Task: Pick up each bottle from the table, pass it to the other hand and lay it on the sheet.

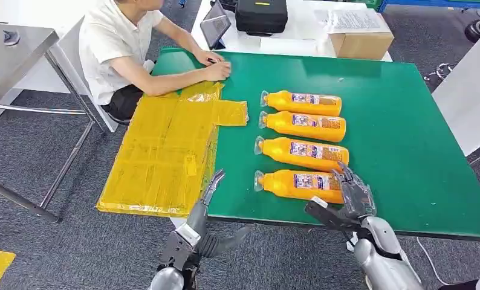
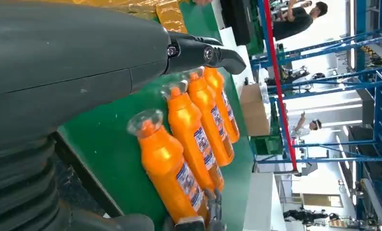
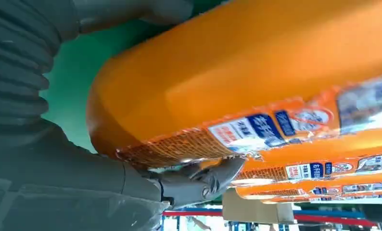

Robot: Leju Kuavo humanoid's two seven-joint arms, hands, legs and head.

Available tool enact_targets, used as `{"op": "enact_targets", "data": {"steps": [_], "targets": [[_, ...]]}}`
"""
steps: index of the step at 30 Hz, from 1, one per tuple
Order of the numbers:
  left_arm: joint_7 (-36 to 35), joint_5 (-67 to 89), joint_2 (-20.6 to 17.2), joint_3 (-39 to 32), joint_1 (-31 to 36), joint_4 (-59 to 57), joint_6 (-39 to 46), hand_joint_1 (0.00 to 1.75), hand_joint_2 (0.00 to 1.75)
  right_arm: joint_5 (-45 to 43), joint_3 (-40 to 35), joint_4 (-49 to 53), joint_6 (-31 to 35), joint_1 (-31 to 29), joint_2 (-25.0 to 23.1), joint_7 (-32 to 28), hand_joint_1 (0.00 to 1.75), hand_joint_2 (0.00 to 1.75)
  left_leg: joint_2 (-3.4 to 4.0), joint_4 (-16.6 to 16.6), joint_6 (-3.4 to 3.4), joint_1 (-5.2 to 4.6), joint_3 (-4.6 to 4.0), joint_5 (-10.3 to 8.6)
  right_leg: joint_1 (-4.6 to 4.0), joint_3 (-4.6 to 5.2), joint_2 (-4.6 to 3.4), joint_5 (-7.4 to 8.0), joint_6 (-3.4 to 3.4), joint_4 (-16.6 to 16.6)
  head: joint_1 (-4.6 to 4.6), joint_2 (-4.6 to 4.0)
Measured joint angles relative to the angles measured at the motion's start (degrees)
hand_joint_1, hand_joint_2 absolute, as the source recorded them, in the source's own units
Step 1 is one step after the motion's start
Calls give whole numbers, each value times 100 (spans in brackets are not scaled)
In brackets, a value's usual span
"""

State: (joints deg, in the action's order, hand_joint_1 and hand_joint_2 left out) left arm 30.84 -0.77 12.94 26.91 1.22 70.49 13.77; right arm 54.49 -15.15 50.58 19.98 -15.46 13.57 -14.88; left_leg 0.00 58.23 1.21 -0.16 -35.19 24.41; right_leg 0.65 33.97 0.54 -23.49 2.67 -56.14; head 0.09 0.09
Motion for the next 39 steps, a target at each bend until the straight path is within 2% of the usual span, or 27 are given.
{"op": "enact_targets", "data": {"steps": [1,5,10,12,16,22,27,30,32,36,39], "targets": [[0,2,0,0,0,0,0,0,175,0,0,-11,-2,-11,2,0,173,175,0,0,0,0,3,0,0,-4,0,0,0,0,0,0],[0,2,0,0,4,0,-2,0,175,-2,-28,-70,-52,-79,22,-2,171,175,2,0,2,0,9,2,0,-7,-1,0,0,0,0,0],[0,0,0,7,9,0,0,0,175,-66,-118,-193,-413,-208,116,4,173,175,5,0,3,0,21,3,-1,-16,-2,0,0,1,0,0],[2,-4,0,7,9,0,5,0,175,-99,-157,-230,-446,-245,142,4,162,175,5,0,4,1,23,3,-1,-18,-2,0,0,1,-2,0],[7,-7,0,4,11,0,5,0,175,-142,-201,-306,-523,-302,184,-15,173,175,4,0,4,0,27,3,-1,-21,-2,0,0,1,0,0],[116,-127,2,-4,38,2,0,0,175,-906,-175,-376,-844,-291,223,-593,175,175,7,0,10,1,46,12,-1,-40,-3,-1,0,3,2,0],[251,-936,20,-105,45,11,-120,0,175,-1526,-52,-192,-809,-40,28,-1100,173,175,30,-1,6,6,59,23,-5,-45,-31,-1,0,2,-2,0],[260,-1483,46,-223,38,15,-129,0,175,-1744,22,33,-691,149,-147,-1222,155,175,34,-2,6,9,58,22,-8,-43,-32,-1,-1,2,0,0],[240,-1690,48,-278,34,15,-135,0,175,-1808,46,175,-640,248,-251,-1244,155,175,34,-2,6,9,56,21,-8,-42,-32,-1,-1,1,0,0],[-298,-2871,107,-464,12,-50,94,0,175,-2243,101,595,-424,518,-481,-1403,152,175,33,-2,6,9,38,19,-7,-34,-31,-2,-2,-1,0,0],[-573,-3568,101,-525,10,-260,-455,0,175,-2623,96,931,-479,690,-665,-1451,155,175,24,-2,11,6,7,11,-4,-7,-29,-1,-1,-3,0,0]]}}
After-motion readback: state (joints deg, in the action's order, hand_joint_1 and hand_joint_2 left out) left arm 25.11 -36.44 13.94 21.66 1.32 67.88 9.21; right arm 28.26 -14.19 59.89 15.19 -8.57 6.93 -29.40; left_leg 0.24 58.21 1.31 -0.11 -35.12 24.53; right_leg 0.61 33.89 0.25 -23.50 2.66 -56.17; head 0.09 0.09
